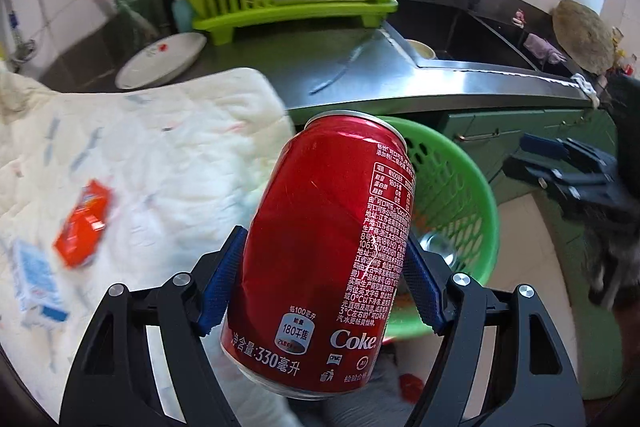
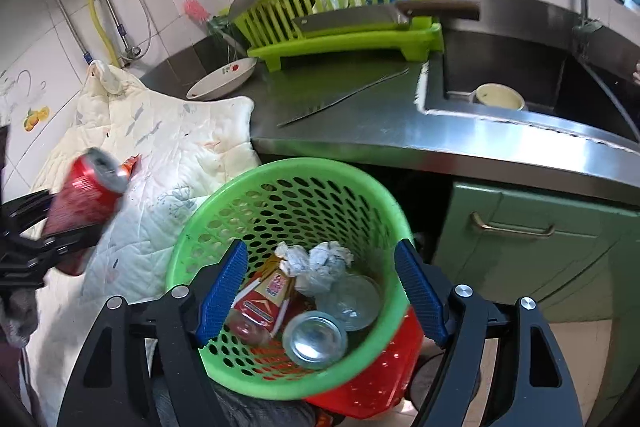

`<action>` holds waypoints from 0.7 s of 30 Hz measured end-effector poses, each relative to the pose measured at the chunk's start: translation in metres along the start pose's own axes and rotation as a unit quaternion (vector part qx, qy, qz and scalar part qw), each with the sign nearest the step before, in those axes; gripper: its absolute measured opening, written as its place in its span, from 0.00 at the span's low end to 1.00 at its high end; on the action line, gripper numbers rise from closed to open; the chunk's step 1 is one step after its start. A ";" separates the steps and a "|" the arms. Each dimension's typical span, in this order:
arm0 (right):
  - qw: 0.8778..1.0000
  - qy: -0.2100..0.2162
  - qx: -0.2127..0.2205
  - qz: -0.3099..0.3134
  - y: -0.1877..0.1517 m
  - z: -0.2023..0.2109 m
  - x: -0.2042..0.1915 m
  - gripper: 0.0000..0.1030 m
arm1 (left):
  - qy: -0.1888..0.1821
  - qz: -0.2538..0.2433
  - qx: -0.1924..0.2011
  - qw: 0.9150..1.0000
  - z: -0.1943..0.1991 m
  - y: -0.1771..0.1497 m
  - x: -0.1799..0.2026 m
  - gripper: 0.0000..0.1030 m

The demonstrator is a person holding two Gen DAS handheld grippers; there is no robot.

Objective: Collect trash
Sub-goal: 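Lower the red Coke can into the green basket and open the left gripper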

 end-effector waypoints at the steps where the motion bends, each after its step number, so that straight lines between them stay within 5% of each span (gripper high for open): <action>1: 1.000 -0.003 0.002 0.001 -0.001 0.002 0.002 0.74 | -0.006 0.002 -0.005 1.000 -0.008 0.002 0.006 0.71; 18: 0.999 -0.008 0.001 -0.045 -0.021 0.016 0.050 0.74 | -0.047 0.042 -0.068 0.996 -0.122 0.018 0.067 0.73; 21: 0.999 -0.008 -0.002 -0.049 -0.025 0.014 0.053 0.74 | -0.056 0.052 -0.074 0.994 -0.132 0.015 0.071 0.81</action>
Point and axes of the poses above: each gripper's, at about its wrist camera, not at the fingertips, and z roughly against the way its jaws point, x to its right, y to its top, the point moved 1 cm from there along -z, roughly the way its jaws point, and after that the axes turned 10 degrees about x, right-handed, at the moved point
